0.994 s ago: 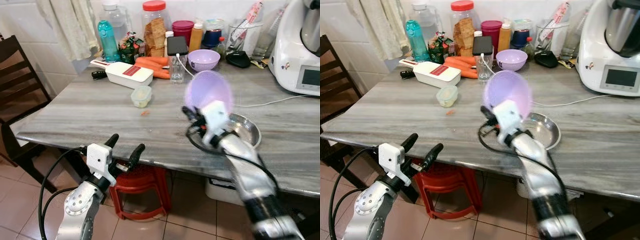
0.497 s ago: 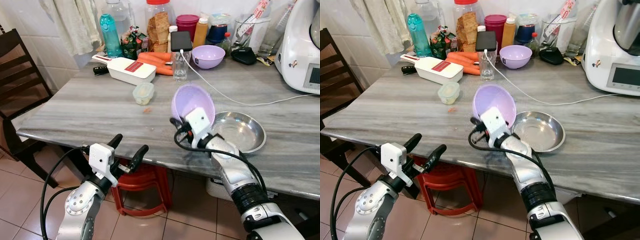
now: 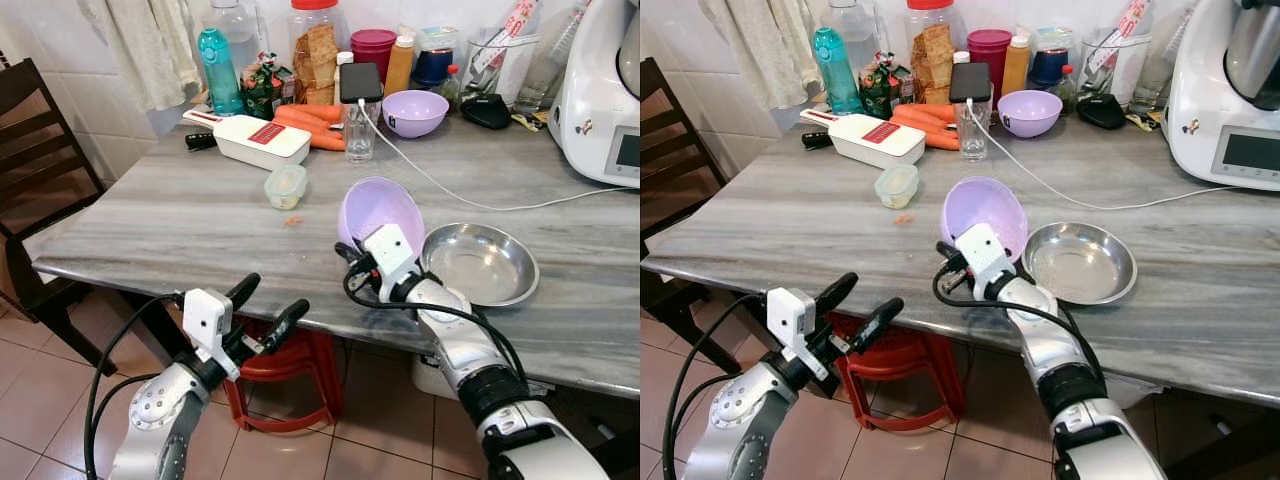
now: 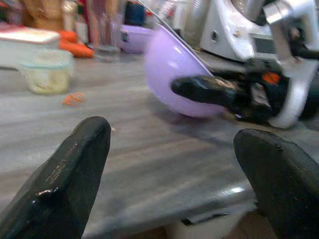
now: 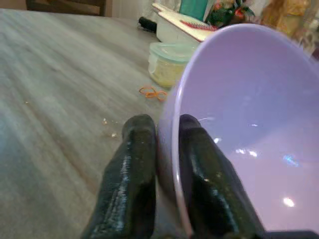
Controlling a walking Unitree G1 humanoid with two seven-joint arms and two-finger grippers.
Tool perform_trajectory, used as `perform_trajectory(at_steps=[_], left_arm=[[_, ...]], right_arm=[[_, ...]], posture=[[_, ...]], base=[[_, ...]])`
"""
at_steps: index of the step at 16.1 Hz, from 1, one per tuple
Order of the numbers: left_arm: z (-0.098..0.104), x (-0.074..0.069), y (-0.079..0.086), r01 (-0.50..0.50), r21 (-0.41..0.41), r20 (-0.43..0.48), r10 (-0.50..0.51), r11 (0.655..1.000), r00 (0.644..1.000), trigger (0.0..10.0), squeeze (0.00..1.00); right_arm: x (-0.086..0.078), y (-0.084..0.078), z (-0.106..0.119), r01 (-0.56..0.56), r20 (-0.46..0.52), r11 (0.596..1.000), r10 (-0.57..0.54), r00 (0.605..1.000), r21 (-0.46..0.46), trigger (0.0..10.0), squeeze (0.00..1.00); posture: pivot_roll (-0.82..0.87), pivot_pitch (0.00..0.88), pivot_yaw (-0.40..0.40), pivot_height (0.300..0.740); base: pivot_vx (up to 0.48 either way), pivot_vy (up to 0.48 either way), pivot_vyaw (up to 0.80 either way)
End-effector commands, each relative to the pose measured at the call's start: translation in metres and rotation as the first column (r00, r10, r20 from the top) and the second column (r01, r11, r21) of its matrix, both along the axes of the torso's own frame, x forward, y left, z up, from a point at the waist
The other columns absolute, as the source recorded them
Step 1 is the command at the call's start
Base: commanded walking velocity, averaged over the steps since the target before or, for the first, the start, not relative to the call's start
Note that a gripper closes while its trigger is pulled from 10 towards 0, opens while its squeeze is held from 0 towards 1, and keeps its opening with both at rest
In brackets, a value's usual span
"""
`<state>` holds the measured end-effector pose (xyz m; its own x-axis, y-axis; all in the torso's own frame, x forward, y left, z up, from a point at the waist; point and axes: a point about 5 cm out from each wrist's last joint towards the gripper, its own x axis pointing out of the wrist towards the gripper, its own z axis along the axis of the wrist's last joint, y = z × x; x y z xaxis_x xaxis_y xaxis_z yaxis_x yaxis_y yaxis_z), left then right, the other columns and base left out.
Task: Setting the table
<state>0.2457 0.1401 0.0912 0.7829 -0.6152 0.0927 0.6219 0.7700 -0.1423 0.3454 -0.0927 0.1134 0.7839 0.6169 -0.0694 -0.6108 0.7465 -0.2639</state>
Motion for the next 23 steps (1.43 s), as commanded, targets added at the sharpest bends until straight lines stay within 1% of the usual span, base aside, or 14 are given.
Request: perform_trajectory(at_steps=[1, 2, 3, 4, 9, 13, 17, 20, 23], left_arm=[[0.003, -0.002, -0.001, 0.038, 0.001, 0.003, -0.038, 0.999, 0.999, 10.0, 0.0], [0.004, -0.002, -0.001, 0.04, 0.004, 0.006, -0.04, 0.999, 0.999, 10.0, 0.0], [0.004, -0.002, -0.001, 0.043, 0.004, 0.005, -0.043, 0.999, 0.999, 10.0, 0.0], [0.004, -0.002, -0.001, 0.045, 0.005, 0.004, -0.045, 0.999, 0.999, 10.0, 0.0], [0.002, 0.0, 0.0, 0.058, 0.007, -0.019, -0.058, 0.998, 0.998, 10.0, 0.0], [0.001, 0.002, 0.0, 0.06, 0.012, -0.021, -0.059, 0.998, 0.998, 10.0, 0.0], [0.0, 0.003, 0.0, 0.063, 0.017, -0.031, -0.062, 0.998, 0.998, 10.0, 0.0], [-0.001, 0.003, 0.0, 0.067, 0.022, -0.04, -0.066, 0.997, 0.997, 10.0, 0.0], [-0.001, 0.004, -0.001, 0.067, 0.026, -0.041, -0.066, 0.997, 0.997, 10.0, 0.0]], right_arm=[[0.004, 0.005, 0.006, -0.014, 0.025, 1.0, 0.014, 1.0, -0.01, 10.0, 0.89], [0.005, 0.004, 0.009, -0.01, 0.031, 1.0, 0.011, 0.999, -0.013, 10.0, 0.94], [0.006, 0.004, 0.011, -0.01, 0.035, 1.0, 0.01, 0.999, -0.014, 10.0, 0.95], [0.007, 0.004, 0.012, -0.005, 0.04, 1.0, 0.006, 0.999, -0.024, 10.0, 1.0], [0.013, 0.005, 0.018, 0.007, 0.037, 0.998, -0.004, 0.999, -0.062, 10.0, 1.0], [0.015, 0.009, 0.025, 0.001, 0.045, 0.998, 0.002, 0.999, -0.059, 10.0, 1.0], [0.014, 0.012, 0.038, -0.003, 0.071, 0.999, 0.005, 0.997, -0.034, 10.0, 1.0], [0.012, 0.011, 0.036, -0.001, 0.067, 1.0, 0.003, 0.998, -0.029, 10.0, 1.0], [0.009, 0.012, 0.042, -0.001, 0.06, 1.0, 0.0, 0.998, 0.022, 10.0, 1.0]], posture=[[-0.09, 0.034, 0.069, 0.74], [-0.09, 0.035, 0.072, 0.74], [-0.09, 0.035, 0.072, 0.74], [-0.09, 0.035, 0.072, 0.74], [-0.09, 0.027, 0.068, 0.74], [-0.09, 0.02, 0.072, 0.74], [-0.09, 0.022, 0.077, 0.74], [-0.09, 0.022, 0.078, 0.74], [-0.09, 0.02, 0.08, 0.74]], base=[[0.0, 0.0, 0.0], [0.0, 0.0, 0.0], [0.0, 0.0, 0.0], [0.0, 0.0, 0.0], [0.0, 0.0, 0.0], [0.0, 0.0, 0.0], [0.0, 0.0, 0.0], [0.0, 0.0, 0.0], [0.0, 0.0, 0.0]])
